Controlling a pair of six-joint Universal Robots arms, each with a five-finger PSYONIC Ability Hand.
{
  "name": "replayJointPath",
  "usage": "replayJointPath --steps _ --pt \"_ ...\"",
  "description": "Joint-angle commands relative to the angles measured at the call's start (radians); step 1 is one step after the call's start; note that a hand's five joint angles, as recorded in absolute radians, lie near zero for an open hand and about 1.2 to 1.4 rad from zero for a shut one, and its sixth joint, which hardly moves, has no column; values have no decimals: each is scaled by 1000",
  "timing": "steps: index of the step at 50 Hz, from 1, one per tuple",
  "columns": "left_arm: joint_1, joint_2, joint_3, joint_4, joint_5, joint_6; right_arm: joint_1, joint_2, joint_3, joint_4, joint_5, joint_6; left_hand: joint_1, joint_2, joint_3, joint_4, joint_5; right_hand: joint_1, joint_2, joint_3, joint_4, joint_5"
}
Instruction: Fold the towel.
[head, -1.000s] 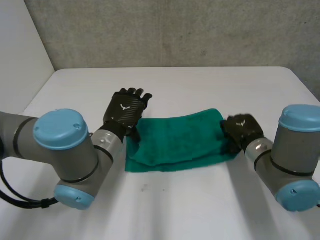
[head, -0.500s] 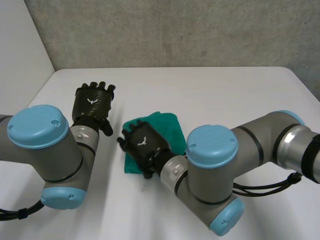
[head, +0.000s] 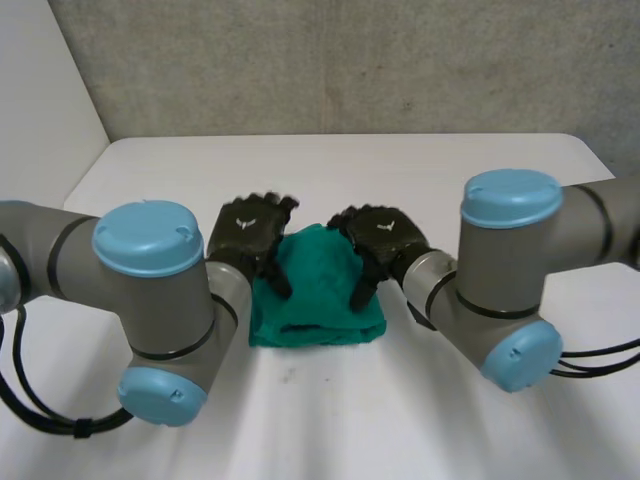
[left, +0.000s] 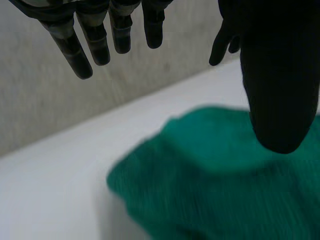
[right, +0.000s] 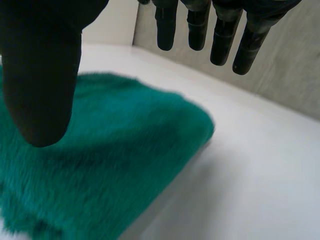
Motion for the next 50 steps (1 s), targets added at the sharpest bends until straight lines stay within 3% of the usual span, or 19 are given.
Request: replayJointPath --steps 1,8,16,21,28,37,50 --pt "19 -77 -20 -101 -62 6 5 143 -117 111 21 -19 -17 -29 -38 -28 -44 -29 -46 -36 -58 -62" --pt "42 -94 -37 -104 -52 16 -1 100 -105 117 43 -19 -17 -29 -38 -28 -44 -29 -46 -36 -58 -62" --pt "49 24 -11 -102 -36 16 -39 -94 -34 80 69 -18 -17 -29 -38 -28 -44 -29 -46 -36 -58 -62" --pt "170 194 50 -107 -1 13 -110 -234 -13 19 194 -18 -17 -29 -38 -28 -44 -29 -46 -36 -58 -62" --pt "255 320 116 -173 85 -2 -174 -380 -10 -19 317 -24 -17 -29 -38 -28 -44 -29 -46 -36 -58 -62" --pt "382 455 129 -285 183 -120 -216 -452 3 -12 319 -88 -17 -29 -38 -28 -44 -29 -46 -36 -58 -62" --pt "373 490 92 -285 217 -133 -201 -483 43 -27 317 -142 -17 -29 -38 -28 -44 -29 -46 -36 -58 -62"
